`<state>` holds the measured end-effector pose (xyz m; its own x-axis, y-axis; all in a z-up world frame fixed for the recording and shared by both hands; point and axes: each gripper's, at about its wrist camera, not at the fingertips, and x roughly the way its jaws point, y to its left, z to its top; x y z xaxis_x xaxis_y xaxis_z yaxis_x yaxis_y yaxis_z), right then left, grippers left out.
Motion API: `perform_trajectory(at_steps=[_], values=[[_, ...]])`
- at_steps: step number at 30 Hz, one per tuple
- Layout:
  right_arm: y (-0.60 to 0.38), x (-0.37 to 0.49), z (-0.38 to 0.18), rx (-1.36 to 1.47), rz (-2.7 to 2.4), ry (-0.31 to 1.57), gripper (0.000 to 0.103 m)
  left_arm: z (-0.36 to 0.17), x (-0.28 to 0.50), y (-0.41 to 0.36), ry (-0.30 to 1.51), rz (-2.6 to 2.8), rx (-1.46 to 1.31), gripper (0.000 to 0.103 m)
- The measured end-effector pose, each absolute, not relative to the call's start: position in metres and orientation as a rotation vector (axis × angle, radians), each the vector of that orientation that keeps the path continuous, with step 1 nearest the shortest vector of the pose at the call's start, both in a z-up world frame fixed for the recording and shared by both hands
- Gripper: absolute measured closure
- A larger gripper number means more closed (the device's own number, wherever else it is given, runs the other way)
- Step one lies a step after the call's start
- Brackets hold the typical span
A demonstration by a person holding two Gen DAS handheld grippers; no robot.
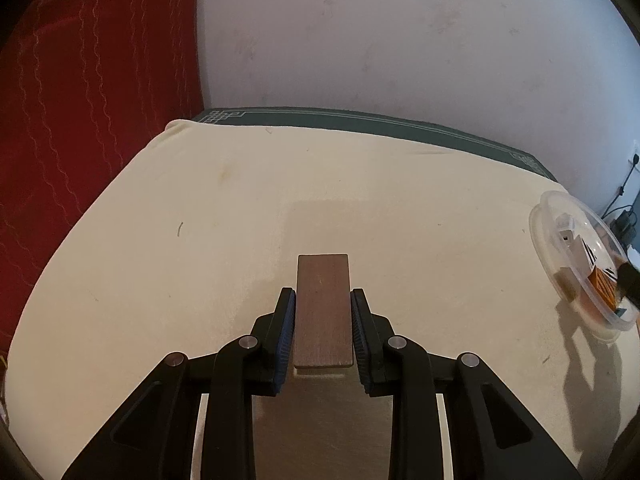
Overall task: Organize rigid objects
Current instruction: 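Carry the tan cube into the clear basin and open the right tool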
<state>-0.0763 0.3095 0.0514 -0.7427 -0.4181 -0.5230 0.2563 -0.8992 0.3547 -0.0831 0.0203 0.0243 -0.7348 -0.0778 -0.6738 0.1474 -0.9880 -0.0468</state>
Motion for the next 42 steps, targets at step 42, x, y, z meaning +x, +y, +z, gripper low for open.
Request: perform_trajectory(at_steps=[42], values=[[0.416,-0.090,0.056,0.894,-2.923,-0.542,0.065,0.028,-0.077,0.037,0.084,-2.853,1.078,0.075]])
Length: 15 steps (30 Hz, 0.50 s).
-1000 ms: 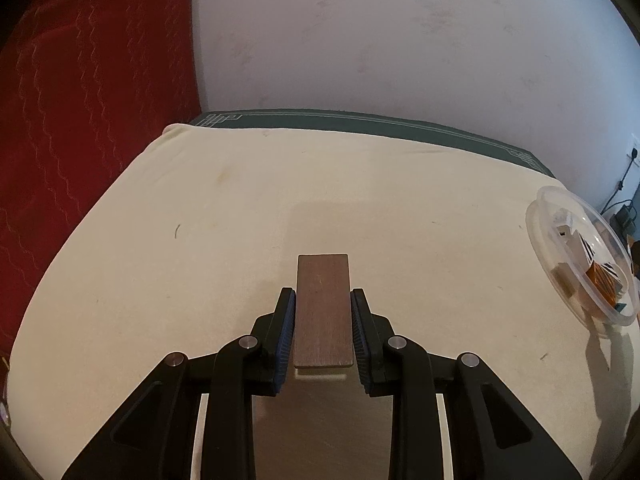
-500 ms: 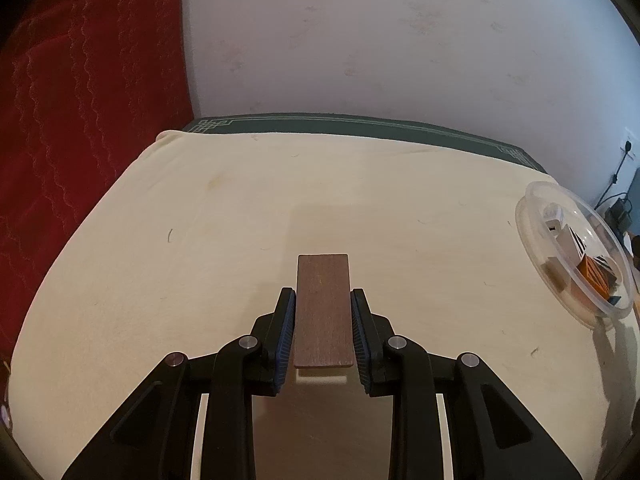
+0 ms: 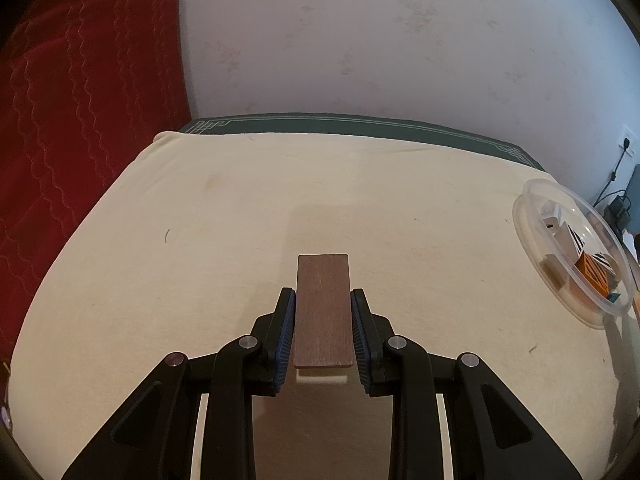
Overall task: Organize rigid objects
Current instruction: 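Carry the tan cube into the clear basin and open the right tool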
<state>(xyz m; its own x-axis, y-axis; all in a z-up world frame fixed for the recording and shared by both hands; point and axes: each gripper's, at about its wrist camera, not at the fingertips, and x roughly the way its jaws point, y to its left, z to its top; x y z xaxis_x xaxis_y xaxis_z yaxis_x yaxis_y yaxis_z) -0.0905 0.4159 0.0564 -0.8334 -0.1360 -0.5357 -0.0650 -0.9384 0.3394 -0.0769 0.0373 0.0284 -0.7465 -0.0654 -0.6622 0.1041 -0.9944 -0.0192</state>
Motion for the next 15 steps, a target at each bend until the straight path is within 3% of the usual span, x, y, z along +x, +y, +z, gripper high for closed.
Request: perform_trajectory(at_steps=[4,8,15], values=[[0.417,-0.093,0.053,0.913,-2.911,-0.540,0.065,0.028,-0.078,0.041,0.080,-2.849,1.081,0.075],[0.419,-0.090,0.053,0.908,-2.904,-0.565,0.047,0.028,-0.078,0.045,0.072,-2.848,1.082,0.075],[0.429,-0.083,0.051,0.894,-2.939,-0.622,0.038,0.028,-0.079,0.051,0.054,-2.851,1.088,0.075]])
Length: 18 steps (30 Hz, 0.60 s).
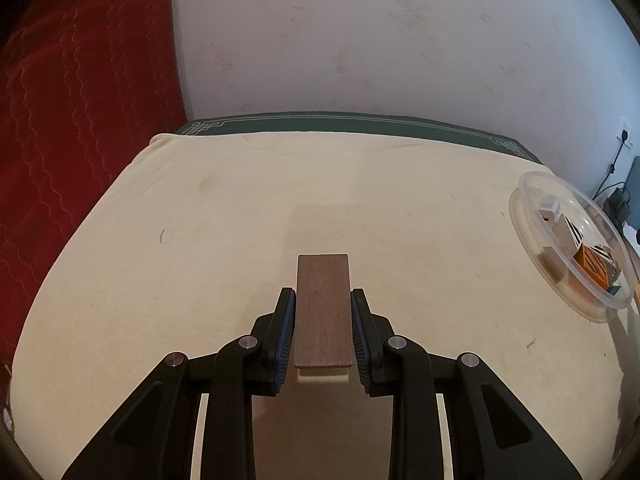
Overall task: Organize rigid objects
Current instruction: 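Carry the tan cube into the clear basin and open the right tool, then carry the flat tan block into the clear basin and open the left tool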
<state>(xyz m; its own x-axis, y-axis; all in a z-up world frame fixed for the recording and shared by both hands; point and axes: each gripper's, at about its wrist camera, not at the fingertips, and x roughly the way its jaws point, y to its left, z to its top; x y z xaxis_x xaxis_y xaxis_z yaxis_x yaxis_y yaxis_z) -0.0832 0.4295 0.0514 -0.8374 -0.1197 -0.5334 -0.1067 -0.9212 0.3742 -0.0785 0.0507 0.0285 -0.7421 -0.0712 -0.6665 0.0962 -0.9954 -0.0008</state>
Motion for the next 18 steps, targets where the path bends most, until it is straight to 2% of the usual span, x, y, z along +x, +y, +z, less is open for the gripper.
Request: perform_trajectory(at_steps=[3,18], values=[[0.435,-0.079,0.049,0.886,-2.981,-0.647,0.032,0.029,-0.080,0.052,0.052,-2.854,1.091,0.075],[0.444,-0.075,0.043,0.884,-3.043,-0.694,0.031,0.037,-0.082,0.068,0.060,-2.882,1.114,0.075]])
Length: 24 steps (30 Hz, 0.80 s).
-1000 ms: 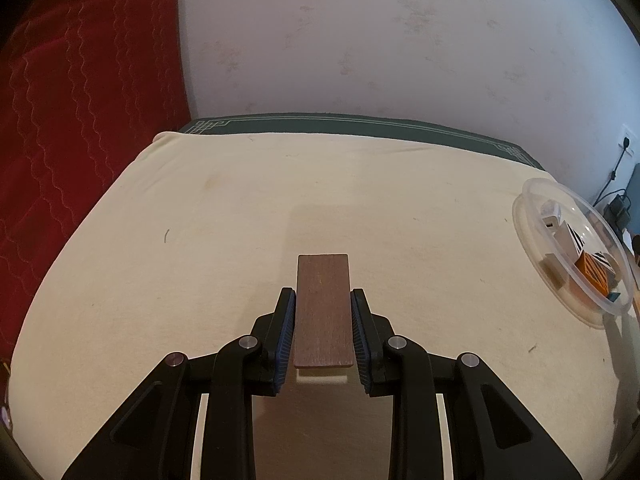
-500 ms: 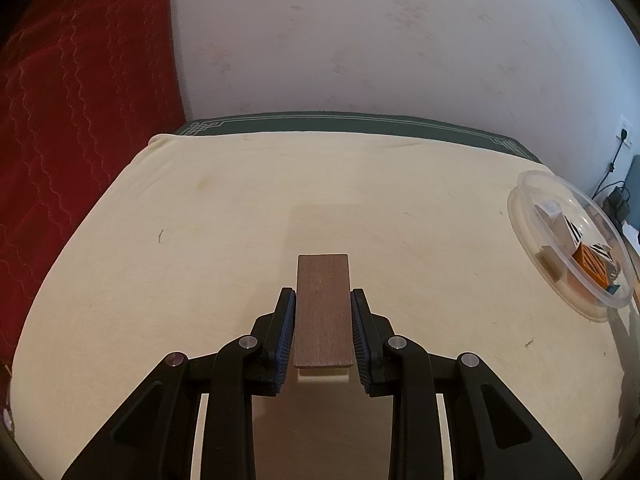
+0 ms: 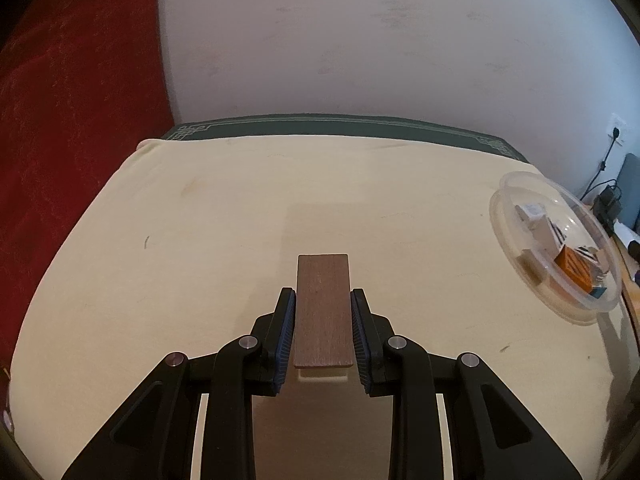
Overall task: Organize rigid objects
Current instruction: 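Carry the flat tan block into the clear basin and open the left tool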
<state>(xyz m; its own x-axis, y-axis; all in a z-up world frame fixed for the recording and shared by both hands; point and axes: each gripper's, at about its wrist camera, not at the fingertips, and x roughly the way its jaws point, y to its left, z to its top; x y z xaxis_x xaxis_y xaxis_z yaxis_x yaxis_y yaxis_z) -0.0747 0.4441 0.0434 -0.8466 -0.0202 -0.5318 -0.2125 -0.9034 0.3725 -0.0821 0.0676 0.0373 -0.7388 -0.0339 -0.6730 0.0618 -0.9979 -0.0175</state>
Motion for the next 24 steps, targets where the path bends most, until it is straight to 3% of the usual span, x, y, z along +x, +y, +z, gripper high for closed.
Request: perform_trajectory(at_steps=[24], values=[[0.452,-0.062,0.044,-0.753,2.824,0.701,0.022,0.079,-0.119,0.179,-0.048,-3.098,1.147,0.075]])
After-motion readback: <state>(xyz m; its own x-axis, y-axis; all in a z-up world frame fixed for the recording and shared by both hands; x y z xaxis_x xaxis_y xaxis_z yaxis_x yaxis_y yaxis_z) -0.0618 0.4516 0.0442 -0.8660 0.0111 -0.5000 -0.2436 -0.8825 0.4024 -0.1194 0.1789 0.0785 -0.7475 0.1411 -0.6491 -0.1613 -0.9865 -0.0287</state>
